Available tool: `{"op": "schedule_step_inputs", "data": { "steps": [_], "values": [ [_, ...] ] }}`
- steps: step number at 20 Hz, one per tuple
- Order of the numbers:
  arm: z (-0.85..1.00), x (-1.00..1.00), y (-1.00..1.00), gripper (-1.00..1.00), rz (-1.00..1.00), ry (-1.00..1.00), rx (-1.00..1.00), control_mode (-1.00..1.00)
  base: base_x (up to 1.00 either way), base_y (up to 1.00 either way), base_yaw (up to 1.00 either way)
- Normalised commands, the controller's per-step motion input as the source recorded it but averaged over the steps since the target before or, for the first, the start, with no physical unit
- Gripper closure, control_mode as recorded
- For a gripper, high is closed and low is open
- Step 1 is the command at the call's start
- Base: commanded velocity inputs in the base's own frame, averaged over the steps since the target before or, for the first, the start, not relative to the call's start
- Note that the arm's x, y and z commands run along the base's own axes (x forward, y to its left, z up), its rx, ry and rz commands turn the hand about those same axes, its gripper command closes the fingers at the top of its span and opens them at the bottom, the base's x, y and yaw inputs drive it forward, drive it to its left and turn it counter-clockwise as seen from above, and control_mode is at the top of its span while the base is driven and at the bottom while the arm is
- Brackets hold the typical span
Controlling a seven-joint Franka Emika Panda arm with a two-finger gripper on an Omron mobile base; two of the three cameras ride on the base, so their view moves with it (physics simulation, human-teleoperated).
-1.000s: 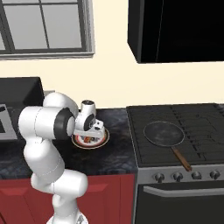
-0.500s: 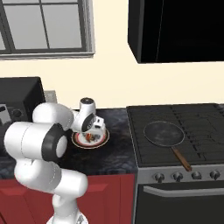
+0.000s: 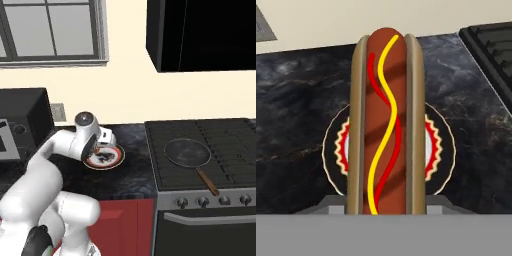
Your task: Place the cold items (mango and tomato) from the fridge in one tupperware on the dining counter. Place the warm items (kebab skewer and hot dog) in the stove area in another tupperware.
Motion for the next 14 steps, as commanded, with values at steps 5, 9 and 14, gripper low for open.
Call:
{"op": "schedule_step_inputs", "data": {
  "steps": [5, 9, 14],
  "values": [
    [0.79, -0.63, -0.02, 1.00, 0.00, -0.23, 0.00, -1.00, 0.00, 0.00, 0.00],
    [0.81, -0.67, -0.03, 1.00, 0.00, -0.13, 0.00, -1.00, 0.00, 0.00, 0.00],
    [0.88, -0.55, -0.02, 1.00, 0.00, 0.00, 0.00, -1.00, 0.00, 0.00, 0.00]
  ]
}}
